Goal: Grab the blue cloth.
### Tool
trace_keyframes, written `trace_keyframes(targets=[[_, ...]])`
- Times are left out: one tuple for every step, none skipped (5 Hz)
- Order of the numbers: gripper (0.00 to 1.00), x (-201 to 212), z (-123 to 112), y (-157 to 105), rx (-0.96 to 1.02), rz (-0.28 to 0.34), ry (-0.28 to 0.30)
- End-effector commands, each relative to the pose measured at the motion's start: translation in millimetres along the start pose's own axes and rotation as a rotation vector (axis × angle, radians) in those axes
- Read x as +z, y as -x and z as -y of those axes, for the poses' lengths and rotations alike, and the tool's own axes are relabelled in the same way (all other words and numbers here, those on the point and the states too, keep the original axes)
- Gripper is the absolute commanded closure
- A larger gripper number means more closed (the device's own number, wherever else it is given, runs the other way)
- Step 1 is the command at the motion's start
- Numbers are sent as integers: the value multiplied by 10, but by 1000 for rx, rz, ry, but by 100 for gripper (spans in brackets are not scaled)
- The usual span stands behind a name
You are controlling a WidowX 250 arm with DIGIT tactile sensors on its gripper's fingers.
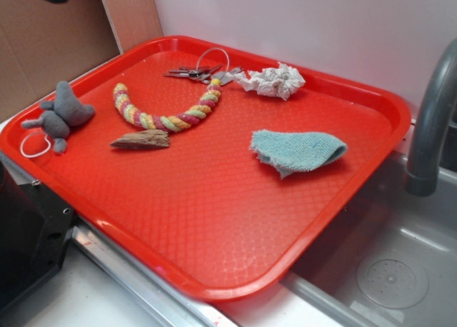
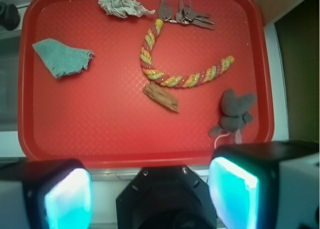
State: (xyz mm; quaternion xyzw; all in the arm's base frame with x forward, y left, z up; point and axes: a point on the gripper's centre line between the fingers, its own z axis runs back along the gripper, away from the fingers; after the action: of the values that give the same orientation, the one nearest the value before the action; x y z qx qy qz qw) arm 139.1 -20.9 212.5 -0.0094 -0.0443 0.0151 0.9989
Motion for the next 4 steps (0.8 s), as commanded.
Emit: trace_keyframes(targets=[[0,-292,124,-417,-78,49,-3],[0,-492,276,-620,-218,78,-4],[0,-735,613,-732,-456,144,126],[0,-939,810,-815,-606,116,115]])
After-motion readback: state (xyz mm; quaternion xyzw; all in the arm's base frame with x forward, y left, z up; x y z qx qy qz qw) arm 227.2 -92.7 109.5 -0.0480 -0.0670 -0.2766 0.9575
